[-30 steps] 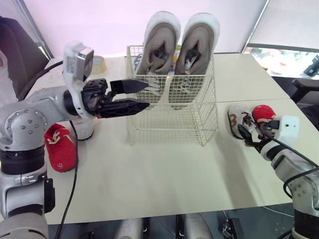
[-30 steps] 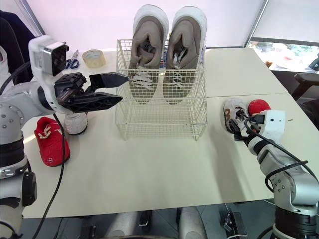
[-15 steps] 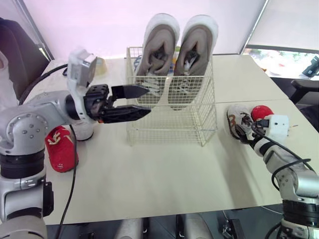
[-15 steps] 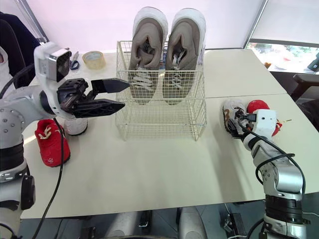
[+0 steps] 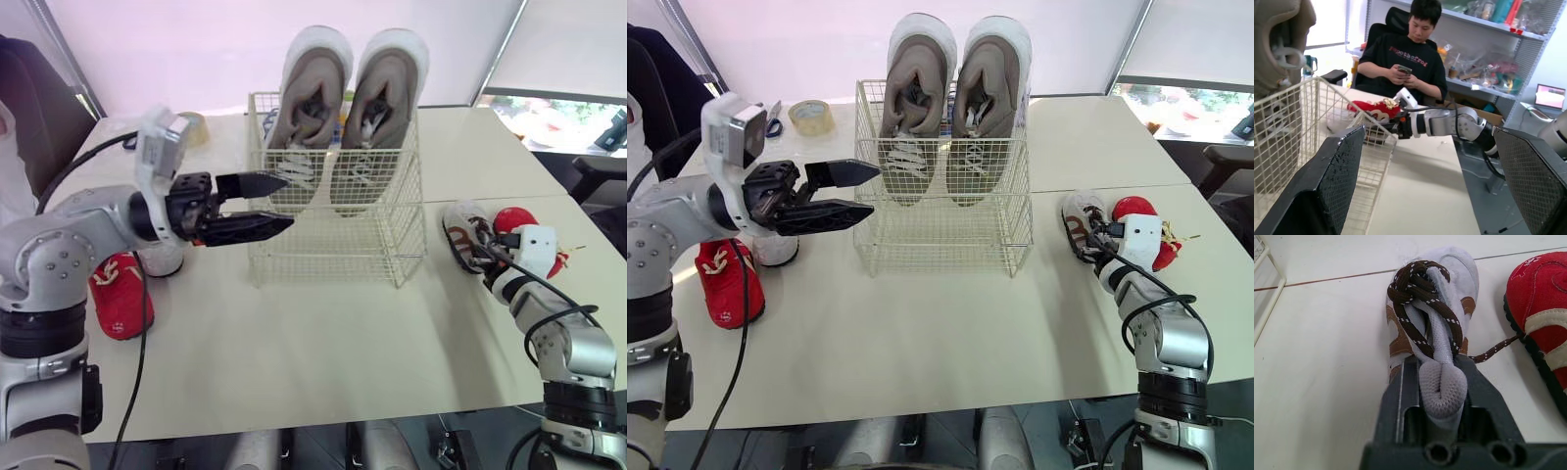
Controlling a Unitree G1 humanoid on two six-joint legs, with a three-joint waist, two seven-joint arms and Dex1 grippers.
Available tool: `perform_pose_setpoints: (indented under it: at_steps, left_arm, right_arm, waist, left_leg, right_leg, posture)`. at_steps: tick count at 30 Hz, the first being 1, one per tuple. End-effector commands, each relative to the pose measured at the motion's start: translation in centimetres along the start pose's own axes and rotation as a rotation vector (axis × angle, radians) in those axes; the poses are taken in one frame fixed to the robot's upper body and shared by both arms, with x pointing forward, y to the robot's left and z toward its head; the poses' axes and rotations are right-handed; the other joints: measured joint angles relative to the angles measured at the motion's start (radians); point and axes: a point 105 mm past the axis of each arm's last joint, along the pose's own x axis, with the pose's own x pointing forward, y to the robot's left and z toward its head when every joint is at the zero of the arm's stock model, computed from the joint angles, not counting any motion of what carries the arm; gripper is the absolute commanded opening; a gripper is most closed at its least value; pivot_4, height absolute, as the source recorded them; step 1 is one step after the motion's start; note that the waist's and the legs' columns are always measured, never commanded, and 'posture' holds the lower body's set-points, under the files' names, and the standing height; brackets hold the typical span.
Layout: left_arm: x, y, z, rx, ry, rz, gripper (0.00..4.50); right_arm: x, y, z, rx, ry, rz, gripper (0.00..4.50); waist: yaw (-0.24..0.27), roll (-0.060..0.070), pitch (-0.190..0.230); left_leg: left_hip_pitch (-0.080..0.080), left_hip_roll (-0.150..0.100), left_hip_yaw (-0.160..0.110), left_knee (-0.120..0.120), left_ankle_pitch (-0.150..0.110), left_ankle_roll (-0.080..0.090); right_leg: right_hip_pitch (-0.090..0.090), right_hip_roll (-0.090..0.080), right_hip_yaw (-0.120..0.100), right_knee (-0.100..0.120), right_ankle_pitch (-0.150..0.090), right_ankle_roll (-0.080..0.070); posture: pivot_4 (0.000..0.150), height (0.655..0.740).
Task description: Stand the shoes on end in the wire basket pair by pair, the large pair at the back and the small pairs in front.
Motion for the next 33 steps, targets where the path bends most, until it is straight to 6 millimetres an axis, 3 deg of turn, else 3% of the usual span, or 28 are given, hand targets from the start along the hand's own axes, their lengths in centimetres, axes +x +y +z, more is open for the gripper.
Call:
perform_pose_setpoints:
  at_steps: [1, 4, 7, 8, 11, 13, 15, 19, 22, 27, 33]
  left_arm:
    - [-0.2, 0.1, 1.0, 0.060, -0.014, 0.011, 4.30]
    - [-0.3, 0.6, 1.5, 0.073, -0.028, 0.030, 4.30]
    - [-0.4, 1.0, 2.5, 0.061, -0.074, 0.035, 4.30]
    - [-0.4, 1.0, 2.8, 0.055, -0.084, 0.030, 4.30]
    - [-0.2, 1.1, 3.3, 0.045, -0.095, 0.021, 4.30]
    - [-0.1, 1.4, 3.6, 0.055, -0.084, 0.017, 4.30]
    - [-0.1, 1.5, 4.2, 0.048, -0.081, 0.000, 4.30]
    - [-0.4, 1.4, 6.0, 0.013, -0.086, -0.049, 4.30]
    - [-0.7, 1.4, 6.6, 0.005, -0.043, -0.070, 4.30]
    - [-0.8, 1.8, 6.9, 0.029, 0.020, -0.089, 4.30]
    - [-0.3, 1.9, 6.8, 0.062, 0.053, -0.102, 4.30]
  right_arm:
    - [-0.8, -0.8, 3.6, -0.018, -0.123, -0.031, 0.21]
    - [-2.0, -1.6, 7.9, -0.077, -0.255, -0.071, 0.21]
    - [-5.1, -2.1, 15.8, -0.208, -0.502, -0.135, 0.21]
    - [-6.0, -2.1, 17.6, -0.246, -0.565, -0.154, 0.21]
    - [-7.8, -1.8, 20.6, -0.342, -0.673, -0.185, 0.21]
    - [-9.9, 1.1, 23.6, -0.514, -0.819, -0.095, 0.21]
    - [-12.0, 4.3, 25.3, -0.706, -0.937, 0.028, 0.21]
    - [-13.8, 9.3, 24.7, -1.117, -1.026, 0.256, 0.21]
    - [-14.9, 11.8, 23.7, -1.313, -1.105, 0.412, 0.21]
    - [-15.3, 14.1, 21.6, -1.501, -1.142, 0.628, 0.21]
    - [-15.4, 16.2, 20.0, -1.515, -1.170, 0.800, 0.21]
  waist:
    - [0.000, 0.000, 0.000]
    - [0.001, 0.003, 0.002]
    - [0.001, 0.007, 0.004]
    - [0.001, 0.007, 0.004]
    - [0.002, 0.005, 0.003]
    - [0.001, 0.002, 0.002]
    - [-0.002, 0.004, 0.003]
    - [-0.006, 0.004, 0.003]
    - [-0.007, 0.003, 0.003]
    - [-0.006, 0.003, 0.004]
    - [-0.005, 0.002, 0.004]
  left_leg:
    - [0.000, 0.000, 0.000, 0.000, 0.000, 0.000]
    - [0.000, 0.000, 0.000, -0.002, 0.000, 0.000]
    - [-0.001, 0.000, 0.003, -0.004, 0.000, 0.000]
    - [-0.001, 0.000, 0.006, -0.005, 0.001, 0.001]
    - [-0.001, 0.000, 0.008, -0.010, 0.001, 0.001]
    - [-0.001, 0.001, 0.008, -0.012, 0.001, 0.001]
    - [-0.001, 0.000, 0.009, -0.012, 0.001, 0.001]
    - [-0.001, 0.000, 0.011, -0.010, 0.001, 0.002]
    - [0.000, 0.000, 0.011, -0.010, 0.001, 0.002]
    - [0.001, 0.001, 0.011, -0.009, 0.001, 0.002]
    - [0.000, 0.001, 0.010, -0.009, 0.000, 0.003]
  right_leg:
    - [0.000, 0.000, 0.000, 0.000, 0.000, 0.000]
    - [-0.001, -0.001, 0.000, -0.002, 0.000, 0.000]
    - [-0.003, -0.002, 0.001, -0.003, 0.001, -0.001]
    - [-0.004, -0.003, 0.001, -0.003, 0.001, -0.001]
    - [-0.007, -0.003, 0.001, -0.003, 0.001, 0.000]
    - [-0.006, -0.002, 0.000, -0.003, 0.000, 0.002]
    - [-0.006, -0.002, 0.000, -0.004, 0.001, 0.003]
    - [-0.007, -0.001, 0.000, -0.004, 0.002, 0.004]
    - [-0.004, 0.001, 0.000, -0.005, 0.001, 0.004]
    - [-0.002, -0.001, 0.000, -0.009, 0.000, 0.002]
    - [-0.001, -0.003, 0.001, -0.011, 0.000, 0.002]
  posture:
    - [0.150, 0.7400]
    - [0.150, 0.7400]
    - [0.150, 0.7400]
    - [0.150, 0.7400]
    - [0.150, 0.7400]
    - [0.150, 0.7400]
    - [0.150, 0.7400]
    - [0.150, 0.7400]
    - [0.150, 0.7400]
    - [0.150, 0.7400]
    - [0.150, 0.7400]
